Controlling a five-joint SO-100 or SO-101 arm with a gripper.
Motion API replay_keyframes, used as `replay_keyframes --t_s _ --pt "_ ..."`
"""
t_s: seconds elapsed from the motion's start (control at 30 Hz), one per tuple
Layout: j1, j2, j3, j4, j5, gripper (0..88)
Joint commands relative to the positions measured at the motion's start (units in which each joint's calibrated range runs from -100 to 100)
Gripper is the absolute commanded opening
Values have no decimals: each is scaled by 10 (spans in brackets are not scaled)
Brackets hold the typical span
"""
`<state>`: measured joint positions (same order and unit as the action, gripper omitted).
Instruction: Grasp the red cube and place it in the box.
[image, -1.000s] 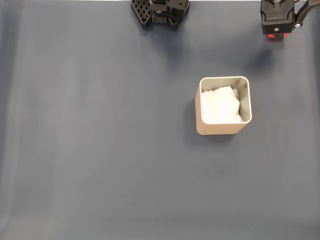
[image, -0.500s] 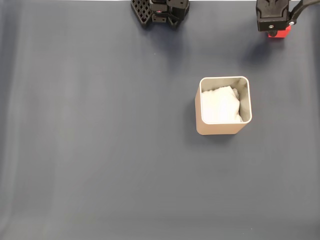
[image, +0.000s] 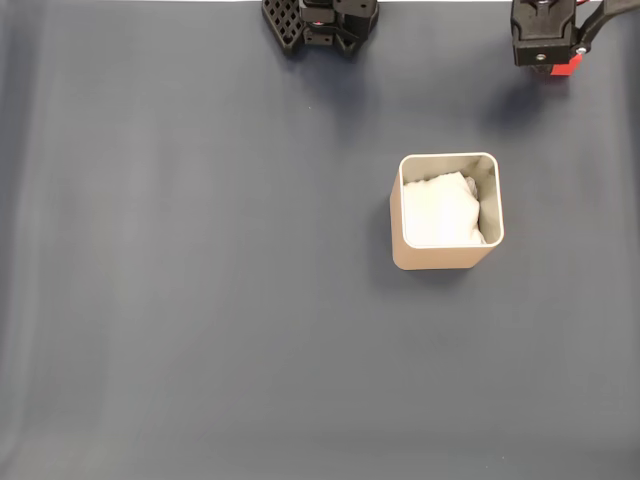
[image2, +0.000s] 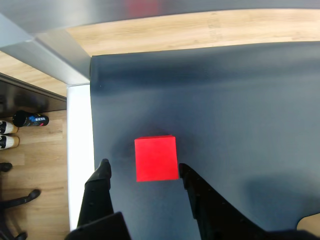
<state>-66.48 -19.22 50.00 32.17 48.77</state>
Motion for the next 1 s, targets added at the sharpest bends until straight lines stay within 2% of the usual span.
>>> replay_keyframes --t_s 0.0,0.43,0.5,0.6,0.67,0.97 --pt "10 1 -11 -11 5 346" --pt "17 10 -8 -31 9 333" --pt "18 10 -7 -30 15 257" --pt "18 7 -6 -25 25 90" --pt "18 7 -6 -17 36 31" --pt "14 0 -6 5 36 3"
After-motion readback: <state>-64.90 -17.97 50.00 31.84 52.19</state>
